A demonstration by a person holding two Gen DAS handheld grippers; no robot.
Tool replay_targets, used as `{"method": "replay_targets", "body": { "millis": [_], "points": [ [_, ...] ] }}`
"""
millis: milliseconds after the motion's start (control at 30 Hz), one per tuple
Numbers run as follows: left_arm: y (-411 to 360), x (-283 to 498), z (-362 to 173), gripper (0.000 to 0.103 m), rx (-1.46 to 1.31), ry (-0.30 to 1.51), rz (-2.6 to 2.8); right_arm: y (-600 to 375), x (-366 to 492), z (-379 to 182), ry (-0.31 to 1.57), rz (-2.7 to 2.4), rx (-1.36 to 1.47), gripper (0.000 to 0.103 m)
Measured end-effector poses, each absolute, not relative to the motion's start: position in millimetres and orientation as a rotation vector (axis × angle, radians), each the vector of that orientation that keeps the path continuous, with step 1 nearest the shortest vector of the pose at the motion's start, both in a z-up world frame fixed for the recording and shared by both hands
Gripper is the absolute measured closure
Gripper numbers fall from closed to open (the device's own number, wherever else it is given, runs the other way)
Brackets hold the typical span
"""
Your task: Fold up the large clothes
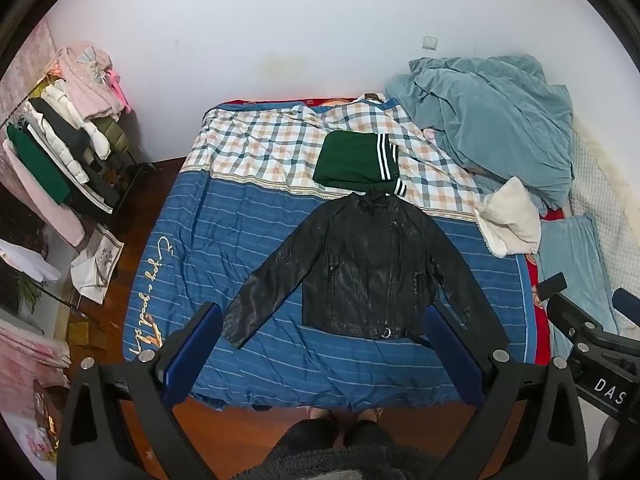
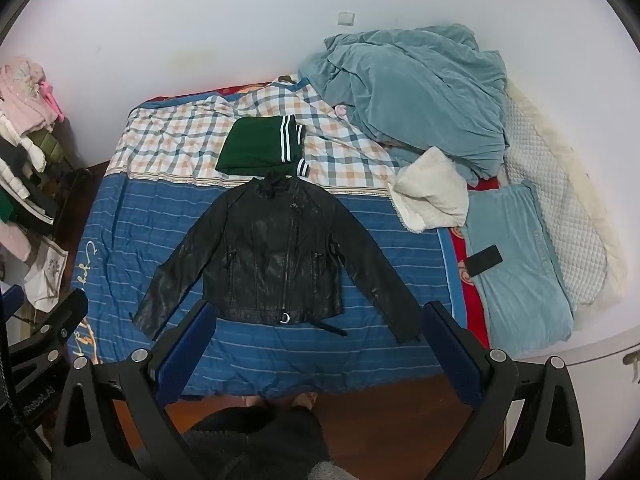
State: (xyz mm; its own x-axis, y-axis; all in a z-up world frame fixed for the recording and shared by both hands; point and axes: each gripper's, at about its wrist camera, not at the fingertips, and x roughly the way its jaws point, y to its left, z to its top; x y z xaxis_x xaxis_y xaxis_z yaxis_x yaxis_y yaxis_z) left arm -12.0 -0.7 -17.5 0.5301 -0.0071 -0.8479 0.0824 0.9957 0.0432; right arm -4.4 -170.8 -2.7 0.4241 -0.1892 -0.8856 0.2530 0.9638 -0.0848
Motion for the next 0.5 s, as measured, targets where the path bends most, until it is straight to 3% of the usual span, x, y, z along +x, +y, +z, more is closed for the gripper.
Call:
{"method": "replay_targets", "body": {
  "millis": [500],
  "points": [
    [2.4,-3.1,-11.2,0.0,0.079,1.01,-0.054,-167.6,-5.8,-3.9,1.093,-0.277,0.065,0.0]
  ]
}}
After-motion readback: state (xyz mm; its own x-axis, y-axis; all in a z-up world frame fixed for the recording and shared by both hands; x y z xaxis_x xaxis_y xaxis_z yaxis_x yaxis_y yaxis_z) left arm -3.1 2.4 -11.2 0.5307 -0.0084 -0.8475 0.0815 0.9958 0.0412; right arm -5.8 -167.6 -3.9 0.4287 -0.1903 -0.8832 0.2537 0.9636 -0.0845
